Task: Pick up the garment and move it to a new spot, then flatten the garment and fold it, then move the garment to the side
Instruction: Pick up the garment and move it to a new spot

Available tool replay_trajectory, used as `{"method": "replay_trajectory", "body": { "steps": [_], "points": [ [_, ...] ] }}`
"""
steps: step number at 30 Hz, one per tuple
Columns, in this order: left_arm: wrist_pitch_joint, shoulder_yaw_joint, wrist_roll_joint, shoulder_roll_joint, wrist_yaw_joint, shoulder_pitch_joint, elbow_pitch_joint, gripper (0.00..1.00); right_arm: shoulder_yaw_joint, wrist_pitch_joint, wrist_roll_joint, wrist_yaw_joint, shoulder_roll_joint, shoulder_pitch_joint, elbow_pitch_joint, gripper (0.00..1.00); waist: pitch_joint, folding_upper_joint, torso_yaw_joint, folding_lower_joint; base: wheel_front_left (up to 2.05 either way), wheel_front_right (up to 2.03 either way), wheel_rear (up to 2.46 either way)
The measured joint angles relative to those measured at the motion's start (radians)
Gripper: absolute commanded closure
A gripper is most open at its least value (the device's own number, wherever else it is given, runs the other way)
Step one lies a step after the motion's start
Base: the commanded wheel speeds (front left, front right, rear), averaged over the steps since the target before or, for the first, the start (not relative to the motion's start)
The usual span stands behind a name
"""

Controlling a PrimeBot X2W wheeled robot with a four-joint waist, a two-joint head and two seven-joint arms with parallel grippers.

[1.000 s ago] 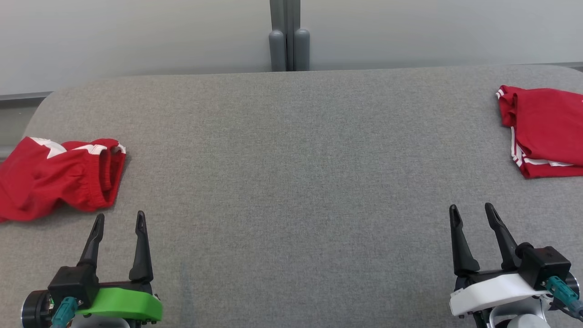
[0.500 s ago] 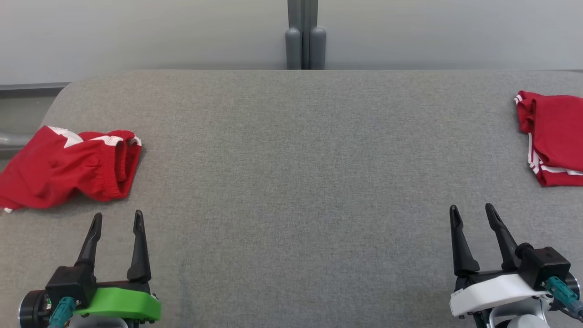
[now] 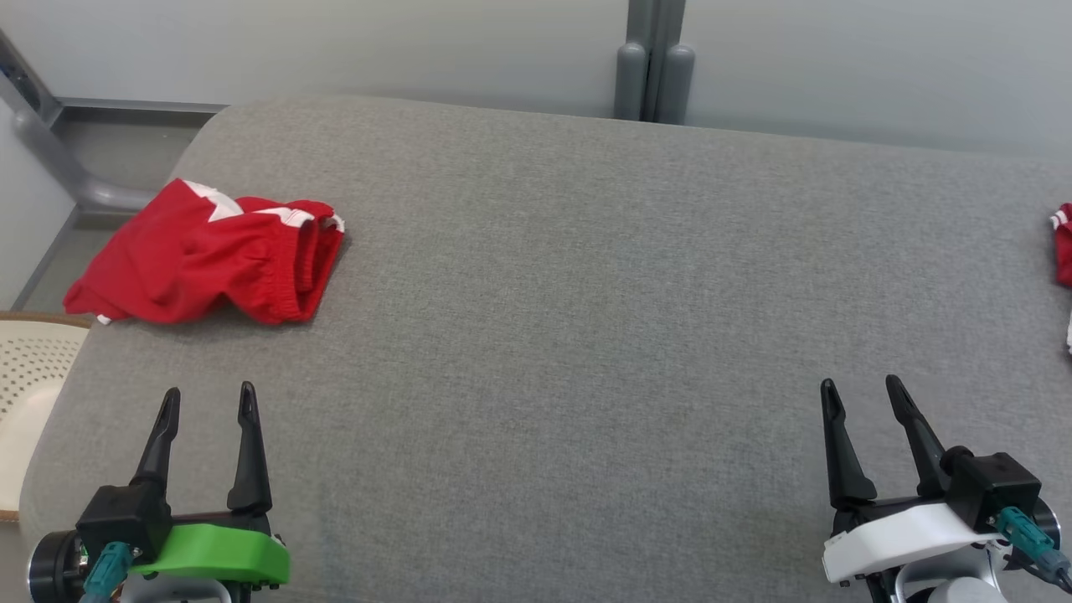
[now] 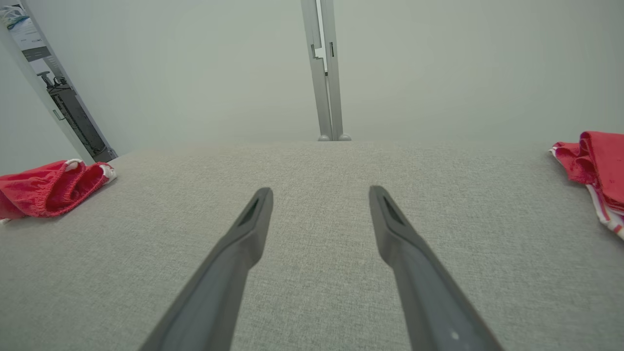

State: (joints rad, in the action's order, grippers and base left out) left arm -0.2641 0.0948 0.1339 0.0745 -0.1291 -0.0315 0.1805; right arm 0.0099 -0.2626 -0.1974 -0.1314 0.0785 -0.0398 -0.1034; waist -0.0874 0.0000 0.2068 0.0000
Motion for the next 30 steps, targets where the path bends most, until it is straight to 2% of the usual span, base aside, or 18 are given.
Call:
{"method": "replay_trajectory", "body": {
  "steps": [19, 30],
  "points": [
    [0.000, 0.021, 0.004, -0.011, 0.000, 0.004, 0.012, 0.00, 0.019, 0.000, 0.007, 0.000, 0.024, 0.017, -0.013, 0.00, -0.020, 0.0000, 0.205, 0.0000, 0.00, 0.00, 0.00],
    [0.000, 0.036, 0.006, -0.017, 0.000, 0.013, 0.014, 0.00, 0.028, 0.000, 0.007, 0.000, 0.028, 0.022, -0.019, 0.00, -0.022, 0.0000, 0.260, 0.0000, 0.00, 0.00, 0.00]
  ]
}}
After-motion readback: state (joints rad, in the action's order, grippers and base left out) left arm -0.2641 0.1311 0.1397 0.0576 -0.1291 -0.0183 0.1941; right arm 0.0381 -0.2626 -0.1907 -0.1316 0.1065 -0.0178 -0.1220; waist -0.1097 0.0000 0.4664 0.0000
